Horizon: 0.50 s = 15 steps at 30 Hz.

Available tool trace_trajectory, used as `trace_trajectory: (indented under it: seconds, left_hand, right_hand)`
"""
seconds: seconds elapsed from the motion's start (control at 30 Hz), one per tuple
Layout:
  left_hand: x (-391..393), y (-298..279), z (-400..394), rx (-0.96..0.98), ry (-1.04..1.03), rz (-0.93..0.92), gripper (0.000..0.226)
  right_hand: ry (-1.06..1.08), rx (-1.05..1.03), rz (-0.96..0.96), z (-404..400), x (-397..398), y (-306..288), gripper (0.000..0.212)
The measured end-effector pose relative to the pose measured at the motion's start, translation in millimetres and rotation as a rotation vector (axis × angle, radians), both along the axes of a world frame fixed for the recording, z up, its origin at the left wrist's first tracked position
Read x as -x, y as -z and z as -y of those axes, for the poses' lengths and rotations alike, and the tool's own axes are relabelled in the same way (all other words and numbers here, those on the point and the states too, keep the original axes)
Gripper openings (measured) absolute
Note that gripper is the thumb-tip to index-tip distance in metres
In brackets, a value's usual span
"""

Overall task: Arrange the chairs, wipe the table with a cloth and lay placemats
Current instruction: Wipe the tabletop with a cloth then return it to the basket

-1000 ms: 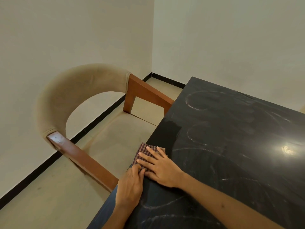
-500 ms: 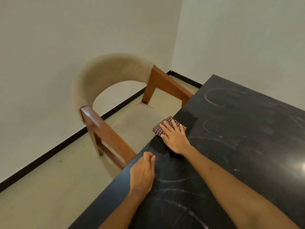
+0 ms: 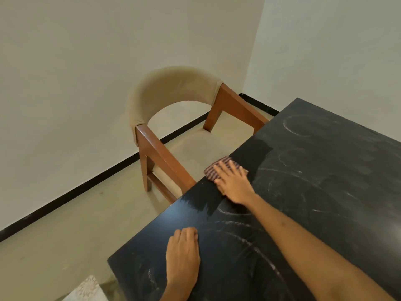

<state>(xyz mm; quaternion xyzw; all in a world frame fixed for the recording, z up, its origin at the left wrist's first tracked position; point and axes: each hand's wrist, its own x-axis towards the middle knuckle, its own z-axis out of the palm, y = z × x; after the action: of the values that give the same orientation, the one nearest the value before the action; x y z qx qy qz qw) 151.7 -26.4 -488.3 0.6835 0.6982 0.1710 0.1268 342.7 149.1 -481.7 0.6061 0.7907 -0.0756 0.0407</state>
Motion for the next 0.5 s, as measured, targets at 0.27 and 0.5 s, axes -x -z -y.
trace_trajectory:
  seconds: [0.27,0.5]
  left_hand:
    - [4,1,6,-0.001,-0.026,0.251,0.020]
    - [9,-10,29,-0.079,-0.181,0.554,0.012]
  right_hand:
    - [0.173,0.001,-0.045,8,23,-2,0.055]
    - [-0.393,-0.012,0.006,102,121,9,0.058]
